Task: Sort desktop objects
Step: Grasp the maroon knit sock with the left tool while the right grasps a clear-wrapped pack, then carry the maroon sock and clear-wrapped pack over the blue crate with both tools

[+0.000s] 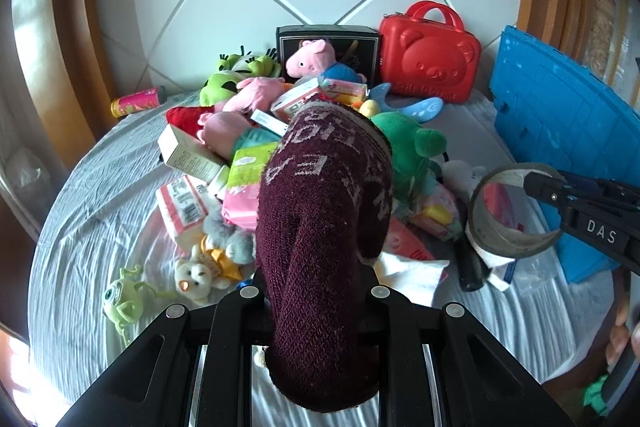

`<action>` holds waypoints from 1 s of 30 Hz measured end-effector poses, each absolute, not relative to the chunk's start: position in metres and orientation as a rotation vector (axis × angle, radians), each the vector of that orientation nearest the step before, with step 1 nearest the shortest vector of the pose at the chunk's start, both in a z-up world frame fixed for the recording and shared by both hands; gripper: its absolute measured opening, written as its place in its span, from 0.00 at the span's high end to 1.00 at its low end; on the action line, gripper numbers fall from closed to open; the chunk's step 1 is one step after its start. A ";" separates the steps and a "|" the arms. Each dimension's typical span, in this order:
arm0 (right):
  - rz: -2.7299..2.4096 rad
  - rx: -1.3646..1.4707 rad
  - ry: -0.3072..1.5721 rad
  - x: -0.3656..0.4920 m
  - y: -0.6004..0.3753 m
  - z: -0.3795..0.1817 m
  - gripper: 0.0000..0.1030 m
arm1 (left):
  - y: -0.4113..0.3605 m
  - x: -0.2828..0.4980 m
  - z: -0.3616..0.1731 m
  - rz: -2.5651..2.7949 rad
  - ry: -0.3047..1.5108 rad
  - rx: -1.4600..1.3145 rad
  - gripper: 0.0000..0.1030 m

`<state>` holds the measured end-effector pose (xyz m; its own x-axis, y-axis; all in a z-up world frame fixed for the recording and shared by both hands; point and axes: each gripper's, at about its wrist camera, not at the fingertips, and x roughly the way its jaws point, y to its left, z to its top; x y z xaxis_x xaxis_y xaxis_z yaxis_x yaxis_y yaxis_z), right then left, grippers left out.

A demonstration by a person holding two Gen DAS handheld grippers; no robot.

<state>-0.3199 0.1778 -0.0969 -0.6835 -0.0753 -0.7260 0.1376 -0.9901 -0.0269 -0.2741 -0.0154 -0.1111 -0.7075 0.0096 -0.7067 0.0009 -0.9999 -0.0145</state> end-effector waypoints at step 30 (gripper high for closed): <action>-2.971 0.819 0.105 -0.304 0.237 0.042 0.58 | 0.107 -0.303 -0.005 2.891 0.111 -0.915 0.81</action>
<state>-0.3042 0.2371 0.0415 -0.8573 -0.0383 -0.5134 0.0744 -0.9960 -0.0500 -0.3027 0.1070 -0.0047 -0.8129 0.0801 -0.5769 -0.1241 -0.9916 0.0371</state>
